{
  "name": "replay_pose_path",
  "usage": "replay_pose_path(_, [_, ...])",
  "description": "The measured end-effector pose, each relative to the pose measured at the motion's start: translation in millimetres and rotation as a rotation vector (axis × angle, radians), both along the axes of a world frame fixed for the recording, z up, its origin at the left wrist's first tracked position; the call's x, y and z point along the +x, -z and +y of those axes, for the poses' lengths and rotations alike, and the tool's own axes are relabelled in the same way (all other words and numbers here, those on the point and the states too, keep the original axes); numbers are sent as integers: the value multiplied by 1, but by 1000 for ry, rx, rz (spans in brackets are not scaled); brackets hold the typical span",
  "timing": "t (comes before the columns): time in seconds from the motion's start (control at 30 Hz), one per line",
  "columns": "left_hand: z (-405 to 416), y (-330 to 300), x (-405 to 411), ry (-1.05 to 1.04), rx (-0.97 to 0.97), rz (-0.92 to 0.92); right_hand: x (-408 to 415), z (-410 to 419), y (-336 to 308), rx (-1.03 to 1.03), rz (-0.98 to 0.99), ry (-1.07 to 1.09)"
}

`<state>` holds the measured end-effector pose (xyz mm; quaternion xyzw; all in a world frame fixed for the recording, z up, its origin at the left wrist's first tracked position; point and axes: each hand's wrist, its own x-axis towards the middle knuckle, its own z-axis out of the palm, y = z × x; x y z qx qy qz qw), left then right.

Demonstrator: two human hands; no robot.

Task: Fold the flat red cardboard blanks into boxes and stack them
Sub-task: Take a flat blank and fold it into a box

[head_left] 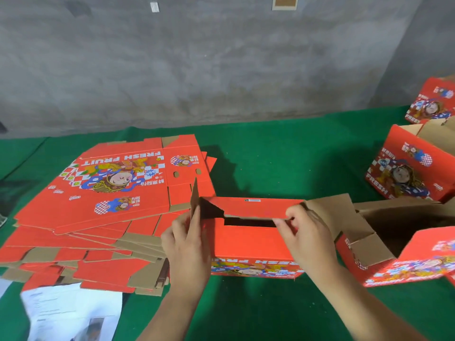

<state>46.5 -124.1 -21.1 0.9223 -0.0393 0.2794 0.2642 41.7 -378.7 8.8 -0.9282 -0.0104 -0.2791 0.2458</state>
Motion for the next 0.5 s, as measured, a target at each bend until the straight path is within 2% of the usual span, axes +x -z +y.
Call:
replay_pose_path(0.07, [4,3,3,72,-23,-57,4,-3,-4,159,133,-57])
replay_pose_path(0.1, [5,4,5,138,-53,-81,6,-4,-5,167,239,-93])
replay_pose_path(0.17, [7,3,6,309,-152,-90,9,-2,-2,-6,447,-132])
replay_pose_path(0.23, [7,-1,4,391,-146,40,9,0,0,-104,534,-146])
replay_pose_path(0.27, [8,-4,4,375,-47,109,6,1,-3,-105,490,-127])
replay_pose_path(0.3, [9,-6,6,340,77,153,2,-1,-7,-119,365,-102])
replay_pose_path(0.37, [6,-14,14,243,281,216,-5,-9,-13,-154,27,89])
replay_pose_path(0.43, [-2,-24,25,160,398,292,-16,-19,-10,83,-167,339])
replay_pose_path(0.47, [-6,-27,32,139,445,316,-22,-19,-5,254,-138,370])
replay_pose_path(0.5, [-10,-29,37,124,457,330,-27,-19,1,383,-50,306])
